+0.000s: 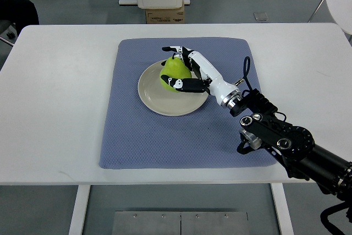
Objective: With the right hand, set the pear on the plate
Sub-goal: 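Carry the pear with the right hand over the cream plate and lower it, then open the right hand's fingers to release the pear onto the plate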
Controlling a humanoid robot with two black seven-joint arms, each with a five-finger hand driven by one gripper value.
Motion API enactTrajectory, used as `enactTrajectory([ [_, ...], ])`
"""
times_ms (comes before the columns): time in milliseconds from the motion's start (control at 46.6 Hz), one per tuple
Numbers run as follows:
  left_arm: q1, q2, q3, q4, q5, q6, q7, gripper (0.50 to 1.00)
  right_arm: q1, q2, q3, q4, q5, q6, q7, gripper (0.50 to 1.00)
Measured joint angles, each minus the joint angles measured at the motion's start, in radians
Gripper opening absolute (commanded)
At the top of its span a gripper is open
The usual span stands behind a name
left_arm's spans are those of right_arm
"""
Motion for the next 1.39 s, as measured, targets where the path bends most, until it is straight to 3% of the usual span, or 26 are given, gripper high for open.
enactTrajectory([
  [236,0.000,0.000,0.000,0.000,0.000,0.000,0.000,1.000,-0.028,0.000,-0.039,-0.002,0.007,0.017,-0.003,0.500],
  [579,0.000,0.000,0.000,0.000,0.000,0.000,0.000,1.000,-0.029,0.000,-0.036,-0.006,0.007,-0.021,0.000,0.500],
  [750,0.000,0.000,0.000,0.000,0.000,0.000,0.000,1.000,-0.034,0.000,-0.036,-0.007,0.009,-0.056,0.006,0.832],
  [922,0.000,0.000,0.000,0.000,0.000,0.000,0.000,1.000,-0.039,0.000,-0.035,-0.007,0.010,-0.057,0.010,0.970],
  [1394,0.000,0.000,0.000,0.000,0.000,0.000,0.000,1.000,-0.046,0.000,-0.029,-0.011,0.010,-0.057,0.009,0.991],
])
